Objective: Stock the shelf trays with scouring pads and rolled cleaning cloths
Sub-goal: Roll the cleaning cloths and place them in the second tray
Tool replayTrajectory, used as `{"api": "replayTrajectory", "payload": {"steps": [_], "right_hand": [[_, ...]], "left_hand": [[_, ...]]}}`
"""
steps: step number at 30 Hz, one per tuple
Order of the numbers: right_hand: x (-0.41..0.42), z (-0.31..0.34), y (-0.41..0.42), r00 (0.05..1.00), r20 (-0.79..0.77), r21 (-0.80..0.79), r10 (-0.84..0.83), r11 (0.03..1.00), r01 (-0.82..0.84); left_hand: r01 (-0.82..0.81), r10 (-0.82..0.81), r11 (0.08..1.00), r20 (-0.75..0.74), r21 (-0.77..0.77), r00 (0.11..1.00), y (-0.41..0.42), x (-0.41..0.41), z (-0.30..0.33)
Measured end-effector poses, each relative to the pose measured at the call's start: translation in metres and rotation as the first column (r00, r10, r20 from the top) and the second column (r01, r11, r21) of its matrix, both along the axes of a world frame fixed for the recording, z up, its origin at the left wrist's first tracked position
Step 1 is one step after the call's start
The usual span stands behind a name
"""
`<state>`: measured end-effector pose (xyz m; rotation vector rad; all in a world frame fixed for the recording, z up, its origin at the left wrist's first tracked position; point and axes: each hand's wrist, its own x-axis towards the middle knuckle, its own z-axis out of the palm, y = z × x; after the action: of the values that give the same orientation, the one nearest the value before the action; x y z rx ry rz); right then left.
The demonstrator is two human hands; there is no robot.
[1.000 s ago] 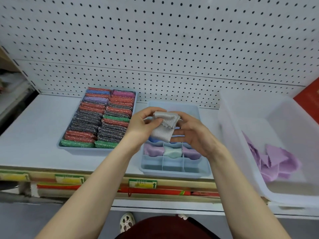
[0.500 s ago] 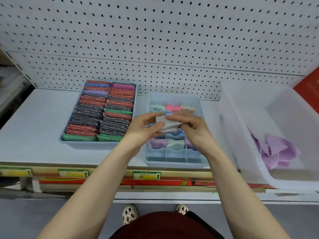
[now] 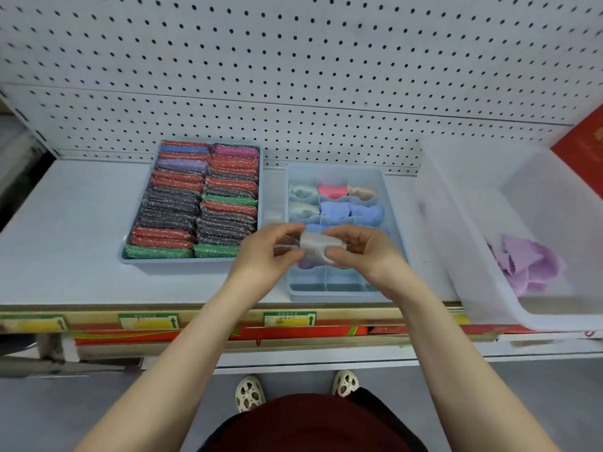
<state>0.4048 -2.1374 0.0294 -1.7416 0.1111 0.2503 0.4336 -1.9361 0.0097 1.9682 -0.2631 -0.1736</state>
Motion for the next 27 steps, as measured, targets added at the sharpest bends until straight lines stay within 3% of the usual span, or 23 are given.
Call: {"api": "replayTrajectory", "payload": {"steps": [5,10,14,17,19,22,25,27], "right_hand": [[-0.008,-0.013,-0.003,1.0,-0.001,-0.233,0.021,0.972,-0.021],[-0.006,-0.025,0.017,0.992,-0.036,-0.438,0.124,0.89,-0.127],[0.002,-0.02,0.025,0.971,-0.089,-0.671,0.223,0.707,-0.224],[0.007,-0.006,0.029,0.936,-0.152,-0.819,0.316,0.491,-0.299],[0.012,0.0,0.033,0.92,-0.205,-0.876,0.335,0.356,-0.325],[0.014,-0.004,0.046,0.913,-0.227,-0.916,0.339,0.244,-0.318],[0.012,-0.007,0.049,0.917,-0.201,-0.931,0.344,0.224,-0.288],[0.011,-0.004,0.042,0.918,-0.217,-0.896,0.333,0.305,-0.323]], "left_hand": [[0.075,-0.152,0.939,0.212,0.336,0.965,0.017,-0.009,-0.017],[0.102,-0.248,0.908,0.325,0.406,0.913,0.019,-0.018,-0.029],[0.109,-0.253,0.907,0.318,0.408,0.914,0.021,-0.02,-0.031],[0.112,-0.239,0.914,0.294,0.39,0.925,0.021,-0.021,-0.033],[0.105,-0.232,0.916,0.296,0.387,0.926,0.022,-0.021,-0.034],[0.101,-0.227,0.921,0.308,0.375,0.924,0.021,-0.022,-0.034],[0.098,-0.227,0.916,0.302,0.389,0.926,0.021,-0.023,-0.032],[0.105,-0.244,0.904,0.299,0.415,0.923,0.022,-0.023,-0.031]]}}
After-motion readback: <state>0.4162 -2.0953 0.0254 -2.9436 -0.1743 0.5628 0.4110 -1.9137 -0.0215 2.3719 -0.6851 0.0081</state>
